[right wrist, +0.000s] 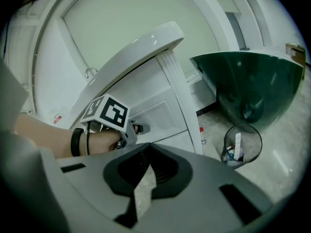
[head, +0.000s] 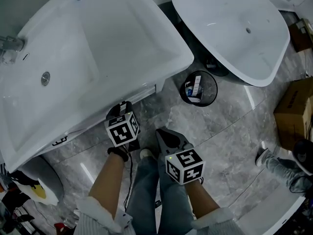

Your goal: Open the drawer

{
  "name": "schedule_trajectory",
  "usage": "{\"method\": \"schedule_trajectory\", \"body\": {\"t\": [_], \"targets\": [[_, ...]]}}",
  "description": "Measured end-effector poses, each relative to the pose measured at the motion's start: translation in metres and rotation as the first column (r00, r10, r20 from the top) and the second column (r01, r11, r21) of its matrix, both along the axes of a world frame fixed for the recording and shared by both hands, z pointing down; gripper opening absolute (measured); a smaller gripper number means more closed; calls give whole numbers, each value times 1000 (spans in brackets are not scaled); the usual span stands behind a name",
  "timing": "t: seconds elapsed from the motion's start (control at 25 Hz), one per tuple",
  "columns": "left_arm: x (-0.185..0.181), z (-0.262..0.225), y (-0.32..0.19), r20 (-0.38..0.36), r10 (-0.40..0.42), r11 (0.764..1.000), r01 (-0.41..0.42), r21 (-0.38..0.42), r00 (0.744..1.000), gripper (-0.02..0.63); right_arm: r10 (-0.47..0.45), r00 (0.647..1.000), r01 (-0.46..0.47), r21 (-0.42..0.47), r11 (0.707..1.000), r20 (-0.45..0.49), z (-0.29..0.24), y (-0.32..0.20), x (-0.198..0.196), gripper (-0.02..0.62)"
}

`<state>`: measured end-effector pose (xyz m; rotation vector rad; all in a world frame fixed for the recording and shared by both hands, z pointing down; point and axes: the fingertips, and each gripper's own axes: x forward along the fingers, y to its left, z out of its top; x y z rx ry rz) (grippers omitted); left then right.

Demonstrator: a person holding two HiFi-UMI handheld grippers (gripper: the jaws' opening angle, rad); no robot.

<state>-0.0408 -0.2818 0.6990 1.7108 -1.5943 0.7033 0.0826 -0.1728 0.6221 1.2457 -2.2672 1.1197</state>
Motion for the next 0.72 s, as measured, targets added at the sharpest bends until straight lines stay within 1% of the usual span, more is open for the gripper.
{"method": "schedule_trajectory", "body": {"t": [0.36,0.44,0.56,0.72], "targets": [[-2,6,-10,-25,-94,995,93,-25,995,156,-10,1000,10,-25,1000,0,7,3,6,9],[-3,10,-10,-25,-106,994,105,-44,994,156,-15,1000,15,-30,999,0,8,4,6,9],[-2,14,-10,-32,-108,992,106,-67,994,156,-15,1000,15,-41,999,-2,12,5,8,9],[-2,14,-10,-21,-84,994,82,-72,996,151,-13,1000,13,-51,999,-3,15,7,11,9]]}}
